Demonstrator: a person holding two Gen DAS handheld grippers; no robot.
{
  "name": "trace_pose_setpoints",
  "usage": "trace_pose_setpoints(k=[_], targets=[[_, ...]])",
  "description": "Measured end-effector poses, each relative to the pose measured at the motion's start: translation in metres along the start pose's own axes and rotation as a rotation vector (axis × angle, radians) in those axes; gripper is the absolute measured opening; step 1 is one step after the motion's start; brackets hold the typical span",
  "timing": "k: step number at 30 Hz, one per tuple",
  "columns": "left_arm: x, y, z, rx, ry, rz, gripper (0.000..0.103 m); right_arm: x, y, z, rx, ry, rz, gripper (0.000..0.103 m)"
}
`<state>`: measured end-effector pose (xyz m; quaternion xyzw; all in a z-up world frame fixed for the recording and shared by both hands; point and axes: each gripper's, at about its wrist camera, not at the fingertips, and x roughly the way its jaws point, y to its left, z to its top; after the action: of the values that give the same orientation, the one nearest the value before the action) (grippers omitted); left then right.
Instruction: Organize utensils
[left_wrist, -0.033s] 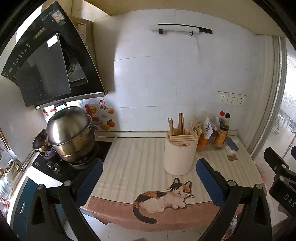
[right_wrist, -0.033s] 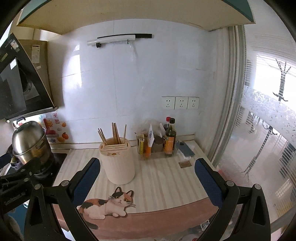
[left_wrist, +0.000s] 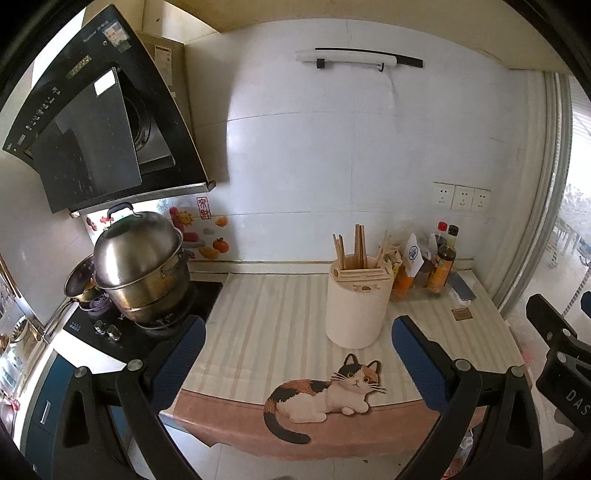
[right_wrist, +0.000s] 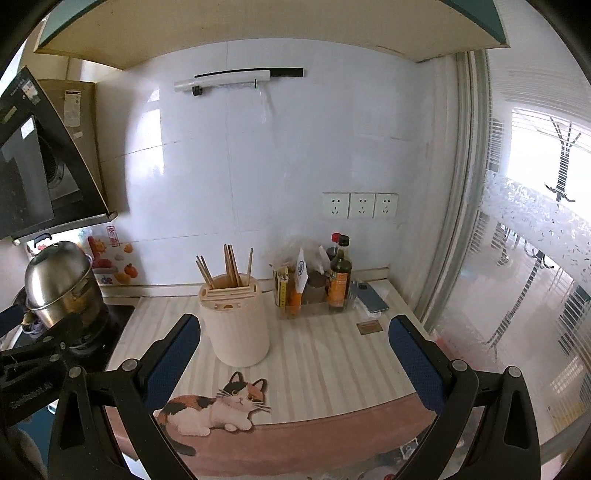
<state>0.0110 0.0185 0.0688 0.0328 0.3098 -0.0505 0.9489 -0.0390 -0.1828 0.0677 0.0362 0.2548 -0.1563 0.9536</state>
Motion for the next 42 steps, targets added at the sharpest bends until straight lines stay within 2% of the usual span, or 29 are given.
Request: trace_pose_setpoints(k=[11, 42], targets=[[-0.003, -0.004, -0.006, -0.023, 0.008, 0.028, 0.103, 0.002, -0.003, 0.004, -0.026, 0.011, 0.030, 0.103], [0.000, -0.014, -0.005, -0.012, -0.004, 0.032, 0.103, 0.018, -0.007, 0.001, -0.045, 0.030, 0.043, 0.103]])
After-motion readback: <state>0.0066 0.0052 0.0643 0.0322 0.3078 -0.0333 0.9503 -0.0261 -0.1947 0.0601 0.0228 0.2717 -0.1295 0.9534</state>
